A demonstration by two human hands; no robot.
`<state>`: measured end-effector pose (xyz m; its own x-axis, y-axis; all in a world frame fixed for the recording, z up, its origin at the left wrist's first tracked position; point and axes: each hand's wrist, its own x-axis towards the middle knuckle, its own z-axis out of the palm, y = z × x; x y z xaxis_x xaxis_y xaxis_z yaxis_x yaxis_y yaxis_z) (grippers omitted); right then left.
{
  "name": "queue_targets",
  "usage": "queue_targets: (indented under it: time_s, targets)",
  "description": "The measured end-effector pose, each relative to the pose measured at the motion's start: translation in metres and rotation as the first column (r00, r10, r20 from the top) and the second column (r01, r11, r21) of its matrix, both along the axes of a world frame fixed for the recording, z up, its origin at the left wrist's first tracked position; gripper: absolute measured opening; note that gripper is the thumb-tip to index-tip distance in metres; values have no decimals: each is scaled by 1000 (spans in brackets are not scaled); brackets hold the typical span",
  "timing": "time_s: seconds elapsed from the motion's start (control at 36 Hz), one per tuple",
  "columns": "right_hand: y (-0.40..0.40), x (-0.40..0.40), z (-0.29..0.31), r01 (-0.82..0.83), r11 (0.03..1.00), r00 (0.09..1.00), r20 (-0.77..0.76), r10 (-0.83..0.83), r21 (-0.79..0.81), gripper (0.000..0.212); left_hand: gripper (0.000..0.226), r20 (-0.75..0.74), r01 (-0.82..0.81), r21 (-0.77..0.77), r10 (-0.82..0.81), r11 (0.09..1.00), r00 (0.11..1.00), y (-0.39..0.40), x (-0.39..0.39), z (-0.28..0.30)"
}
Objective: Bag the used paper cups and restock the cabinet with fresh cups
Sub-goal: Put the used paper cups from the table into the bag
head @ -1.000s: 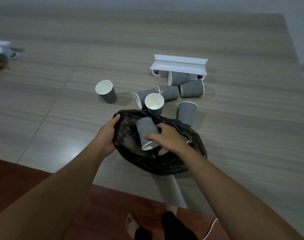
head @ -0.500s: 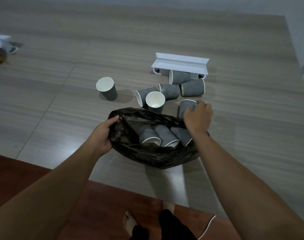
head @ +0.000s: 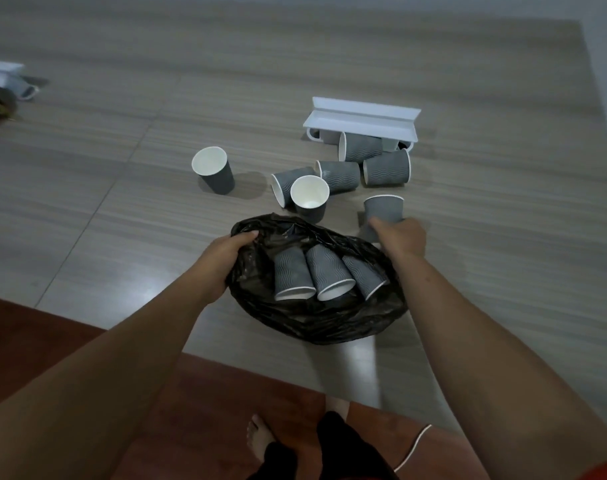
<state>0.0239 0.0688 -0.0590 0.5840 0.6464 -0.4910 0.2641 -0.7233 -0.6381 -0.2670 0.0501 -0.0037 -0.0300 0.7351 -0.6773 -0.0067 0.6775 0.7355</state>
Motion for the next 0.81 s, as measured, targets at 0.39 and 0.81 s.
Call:
queue_targets:
  time_s: [0.39,0.81]
  targets:
    - [-58,-48,49,-687,677,718,102,689,265,79,31,164,-106,-11,106,994,981,-4,11,17]
    - [-12,-73,8,-801,597,500,504,705,-40,61,29,280,-31,107,0,994,960,-25,0,20]
